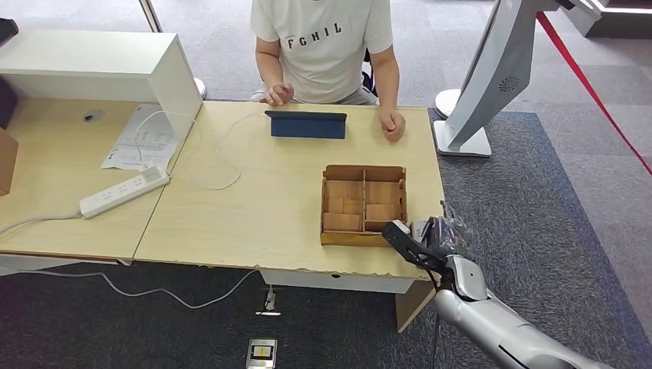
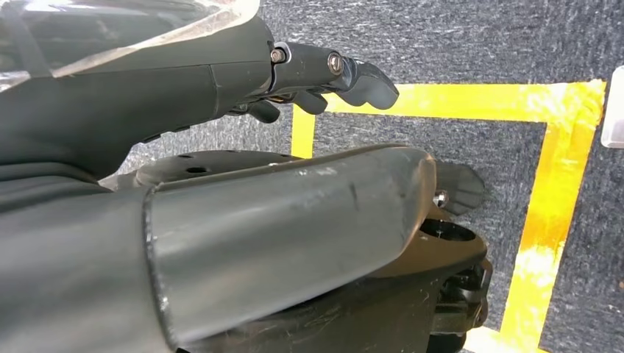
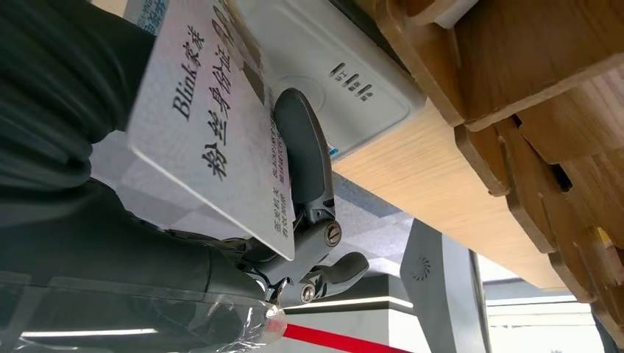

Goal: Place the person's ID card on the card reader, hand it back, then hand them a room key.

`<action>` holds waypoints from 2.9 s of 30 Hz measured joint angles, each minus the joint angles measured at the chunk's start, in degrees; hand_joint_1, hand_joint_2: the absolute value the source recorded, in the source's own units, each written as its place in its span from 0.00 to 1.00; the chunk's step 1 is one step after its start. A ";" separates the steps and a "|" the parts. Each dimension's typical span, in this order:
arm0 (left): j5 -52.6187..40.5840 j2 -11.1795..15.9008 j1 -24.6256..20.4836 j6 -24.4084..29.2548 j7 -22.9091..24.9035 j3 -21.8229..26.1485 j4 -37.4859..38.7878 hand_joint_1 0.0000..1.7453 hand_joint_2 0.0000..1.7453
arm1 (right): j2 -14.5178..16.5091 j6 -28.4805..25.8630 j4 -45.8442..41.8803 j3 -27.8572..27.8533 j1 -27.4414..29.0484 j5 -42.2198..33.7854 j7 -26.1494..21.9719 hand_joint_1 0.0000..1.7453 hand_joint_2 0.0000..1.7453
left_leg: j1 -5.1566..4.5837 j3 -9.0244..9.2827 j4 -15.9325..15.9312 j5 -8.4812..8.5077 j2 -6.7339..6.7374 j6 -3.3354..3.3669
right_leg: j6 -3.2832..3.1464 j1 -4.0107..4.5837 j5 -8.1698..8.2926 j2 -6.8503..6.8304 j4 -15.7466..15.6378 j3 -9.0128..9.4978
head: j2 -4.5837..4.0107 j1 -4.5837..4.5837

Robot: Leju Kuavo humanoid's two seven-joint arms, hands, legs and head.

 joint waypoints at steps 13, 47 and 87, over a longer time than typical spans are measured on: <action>0.07 -0.02 0.00 1.28 -0.43 0.00 -0.01 0.00 0.00 | 0.07 -0.38 0.27 -0.06 1.54 -0.95 -1.34 1.00 1.00 | 0.00 0.04 0.00 0.00 0.04 0.00 | 0.00 0.02 0.00 0.00 -0.01 0.05 | 0.00 0.00; -0.21 -0.12 -0.20 -1.16 1.97 -0.57 0.00 0.00 0.00 | -0.06 11.12 -17.78 -0.75 -14.13 19.80 5.35 1.00 1.00 | 0.04 0.00 0.01 0.06 0.07 -0.03 | 0.03 0.09 0.07 0.02 0.04 0.02 | 0.00 -0.02; -0.57 -0.31 -0.39 -4.85 0.31 -1.61 0.02 0.00 0.00 | 0.39 11.25 -16.46 -0.71 -13.44 20.84 10.33 0.00 0.50 | 0.10 -0.02 0.05 0.05 0.08 -0.02 | 0.04 0.06 0.07 0.02 -0.02 0.00 | -0.01 -0.02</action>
